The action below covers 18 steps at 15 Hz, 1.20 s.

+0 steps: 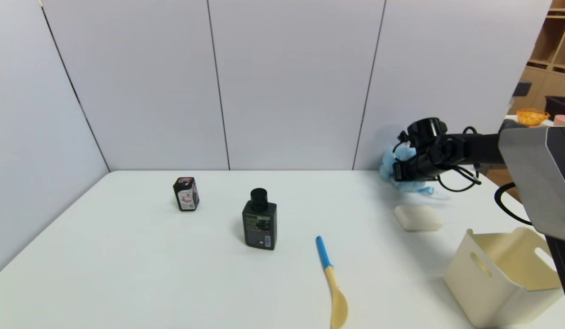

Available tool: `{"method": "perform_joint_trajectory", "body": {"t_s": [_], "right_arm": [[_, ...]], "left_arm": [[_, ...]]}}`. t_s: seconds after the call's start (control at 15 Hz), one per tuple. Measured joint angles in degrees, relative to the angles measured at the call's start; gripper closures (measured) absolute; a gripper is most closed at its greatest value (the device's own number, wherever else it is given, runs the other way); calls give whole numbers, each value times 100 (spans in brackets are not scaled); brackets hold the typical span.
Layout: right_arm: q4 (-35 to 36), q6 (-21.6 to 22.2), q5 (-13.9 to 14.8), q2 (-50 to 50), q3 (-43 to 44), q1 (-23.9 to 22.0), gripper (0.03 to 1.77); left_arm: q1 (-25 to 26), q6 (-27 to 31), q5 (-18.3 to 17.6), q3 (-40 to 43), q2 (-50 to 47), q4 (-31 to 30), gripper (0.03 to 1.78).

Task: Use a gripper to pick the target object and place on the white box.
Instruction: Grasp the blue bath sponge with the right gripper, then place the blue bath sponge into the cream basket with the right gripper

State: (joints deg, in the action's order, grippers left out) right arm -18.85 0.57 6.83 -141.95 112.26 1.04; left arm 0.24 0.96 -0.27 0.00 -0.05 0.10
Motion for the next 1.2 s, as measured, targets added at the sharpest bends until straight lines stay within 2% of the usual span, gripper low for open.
{"method": "perform_joint_trajectory", "body": {"t_s": [0.2,0.47,0.87,1.2], "right_arm": [[-33,2,-7,85,-11,30,100],[-99,-2,-29,438,-11,127,111],[-140,-20,-7,1172,-11,157,119],[-763,-247,37,2039,-24,150,128]], "left_arm": [[-2,0,2,0,0,1,12],[0,0,0,0,0,1,12],[0,-2,0,0,0,1,12],[0,2,2,0,0,1,12]]}}
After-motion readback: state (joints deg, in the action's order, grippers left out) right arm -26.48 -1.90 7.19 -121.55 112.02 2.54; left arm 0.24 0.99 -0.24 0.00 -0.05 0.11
